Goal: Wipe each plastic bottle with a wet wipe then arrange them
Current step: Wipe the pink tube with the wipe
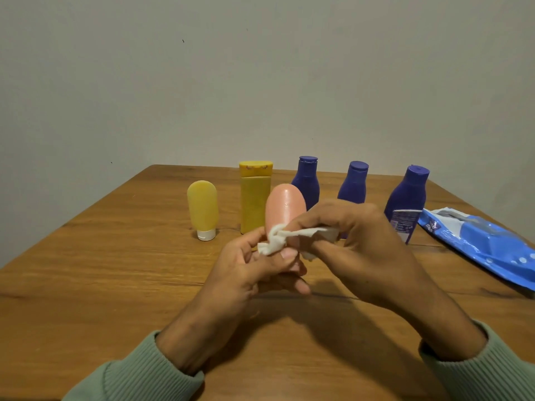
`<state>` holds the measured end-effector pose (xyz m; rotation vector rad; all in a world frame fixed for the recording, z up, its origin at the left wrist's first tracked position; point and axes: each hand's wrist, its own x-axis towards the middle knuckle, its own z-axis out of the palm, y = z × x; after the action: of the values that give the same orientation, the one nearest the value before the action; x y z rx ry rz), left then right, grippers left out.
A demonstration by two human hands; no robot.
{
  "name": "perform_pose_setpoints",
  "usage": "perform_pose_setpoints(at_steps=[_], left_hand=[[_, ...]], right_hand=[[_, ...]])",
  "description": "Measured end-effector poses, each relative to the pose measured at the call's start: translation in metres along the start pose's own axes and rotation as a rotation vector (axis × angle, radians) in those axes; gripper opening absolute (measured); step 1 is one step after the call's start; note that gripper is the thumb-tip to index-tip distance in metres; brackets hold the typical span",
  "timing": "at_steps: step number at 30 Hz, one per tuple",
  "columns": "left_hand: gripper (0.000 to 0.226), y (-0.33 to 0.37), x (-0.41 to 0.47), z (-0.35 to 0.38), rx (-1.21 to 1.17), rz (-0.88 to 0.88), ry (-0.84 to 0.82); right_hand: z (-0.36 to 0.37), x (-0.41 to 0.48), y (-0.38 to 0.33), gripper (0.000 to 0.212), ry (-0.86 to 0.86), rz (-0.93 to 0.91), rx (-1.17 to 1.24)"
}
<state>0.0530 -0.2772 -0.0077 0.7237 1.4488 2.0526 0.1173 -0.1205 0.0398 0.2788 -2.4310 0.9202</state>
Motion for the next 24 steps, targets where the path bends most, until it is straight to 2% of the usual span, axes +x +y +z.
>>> perform_pose_setpoints(at_steps=[3,6,12,16,20,24], left_hand=[[0.024,0.0,0.0,0.002,-0.029,-0.008,-0.035],[0.033,0.001,-0.001,0.002,-0.036,-0.015,-0.026],[0.047,0.005,0.0,0.003,-0.001,0.008,0.027],[0.05,0.006,0.0,0.005,-0.032,-0.009,0.034],[0.049,0.005,0.001,0.006,-0.067,0.01,0.067],[0.049,0.007,-0.001,0.006,-0.045,0.003,0.036]], right_hand=[[-0.003,0.001,0.004,0.019,0.097,0.008,-0.022],[-0.001,0.002,0.005,0.018,0.164,0.023,-0.043],[-0.006,0.0,-0.006,0.017,-0.009,0.087,0.065],[-0.001,-0.001,-0.01,0.017,0.063,0.138,0.115],[-0.002,-0.001,-0.014,0.015,-0.003,0.165,0.194],[-0.002,-0.002,-0.01,0.017,0.086,0.163,0.11]])
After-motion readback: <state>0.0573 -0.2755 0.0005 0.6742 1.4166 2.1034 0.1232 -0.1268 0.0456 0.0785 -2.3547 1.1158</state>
